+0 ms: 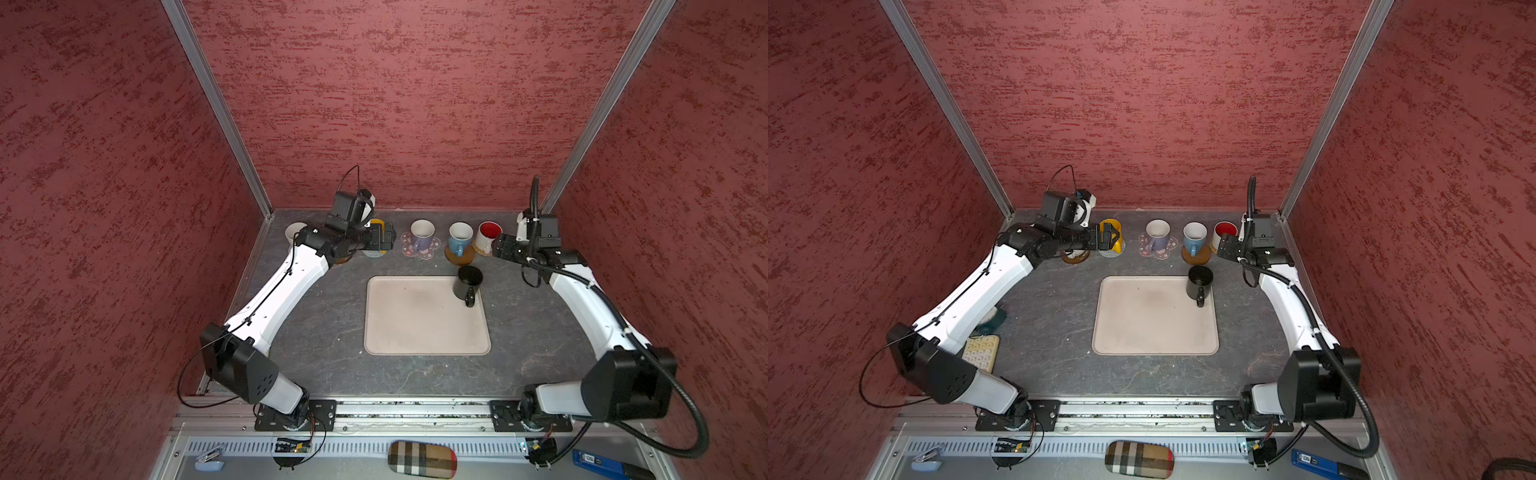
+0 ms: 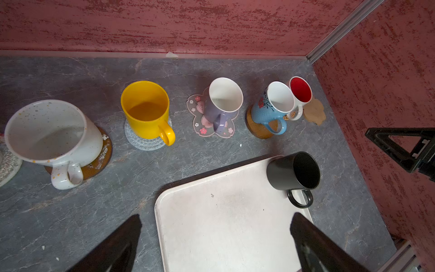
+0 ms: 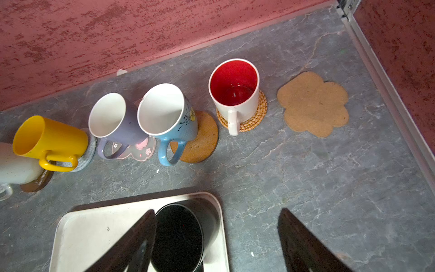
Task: Place cups on coasters
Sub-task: Place the cup on the coaster, then pick up the cup from the tray.
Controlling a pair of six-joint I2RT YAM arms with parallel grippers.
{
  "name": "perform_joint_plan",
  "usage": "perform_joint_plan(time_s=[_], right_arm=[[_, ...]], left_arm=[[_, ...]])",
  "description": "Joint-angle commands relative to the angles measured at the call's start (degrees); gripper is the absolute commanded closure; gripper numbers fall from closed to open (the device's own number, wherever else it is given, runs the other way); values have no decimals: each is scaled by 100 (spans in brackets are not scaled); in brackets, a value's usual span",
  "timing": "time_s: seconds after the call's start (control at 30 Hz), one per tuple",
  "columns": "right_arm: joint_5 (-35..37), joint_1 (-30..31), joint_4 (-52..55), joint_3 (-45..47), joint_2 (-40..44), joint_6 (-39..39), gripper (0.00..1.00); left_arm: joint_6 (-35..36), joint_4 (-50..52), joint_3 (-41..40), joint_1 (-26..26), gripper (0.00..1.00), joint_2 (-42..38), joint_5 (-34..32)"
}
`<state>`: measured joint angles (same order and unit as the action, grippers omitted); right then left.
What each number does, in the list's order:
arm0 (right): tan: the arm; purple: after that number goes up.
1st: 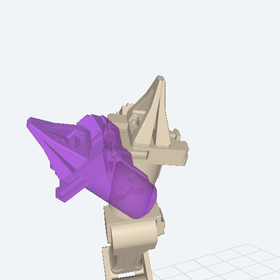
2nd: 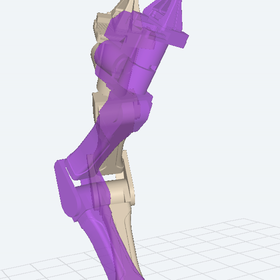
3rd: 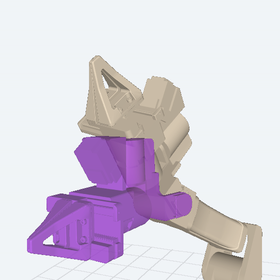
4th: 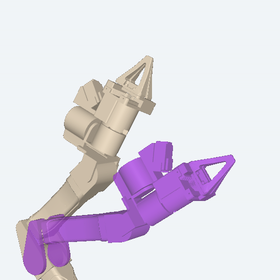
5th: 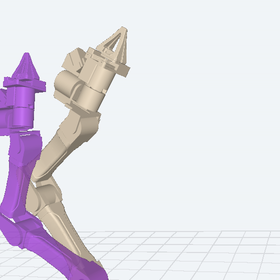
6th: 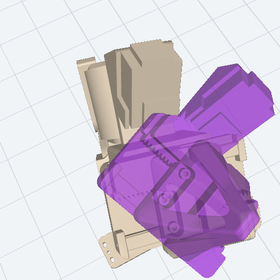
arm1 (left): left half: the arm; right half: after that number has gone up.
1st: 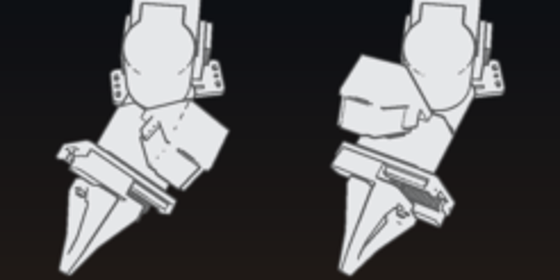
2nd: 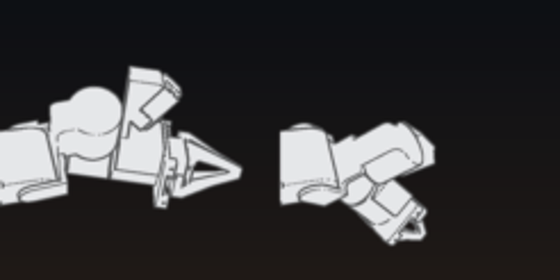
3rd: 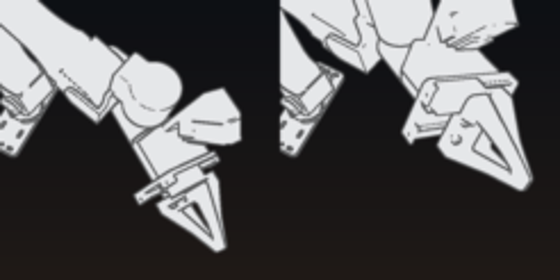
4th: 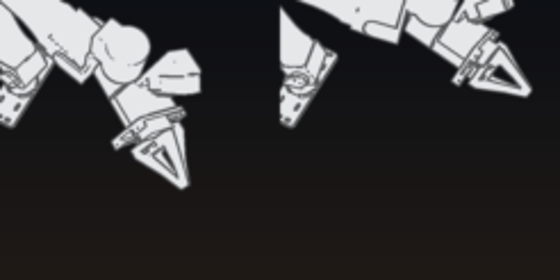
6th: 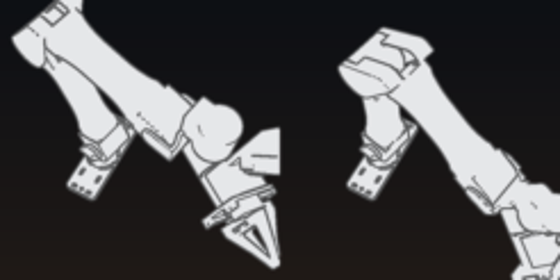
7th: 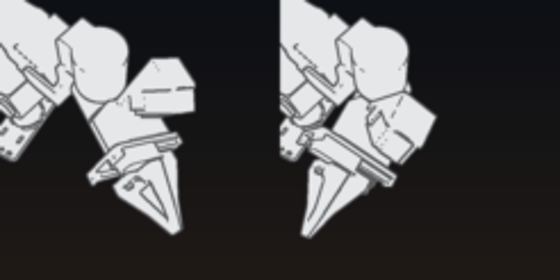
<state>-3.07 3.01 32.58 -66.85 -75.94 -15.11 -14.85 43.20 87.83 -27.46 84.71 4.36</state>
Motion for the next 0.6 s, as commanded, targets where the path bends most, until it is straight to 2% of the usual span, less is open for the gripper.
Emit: perform_joint_plan(time_s=[0.0,0.57], right_arm=[[-112,103,-99,311,478,-143,18],[-188,1129,65,2063,2175,-667,24]], left_arm=[[-124,-44,-370,-164,0,-412,-277],[-906,472,-2393,-1541,0,-2034,-1368]])
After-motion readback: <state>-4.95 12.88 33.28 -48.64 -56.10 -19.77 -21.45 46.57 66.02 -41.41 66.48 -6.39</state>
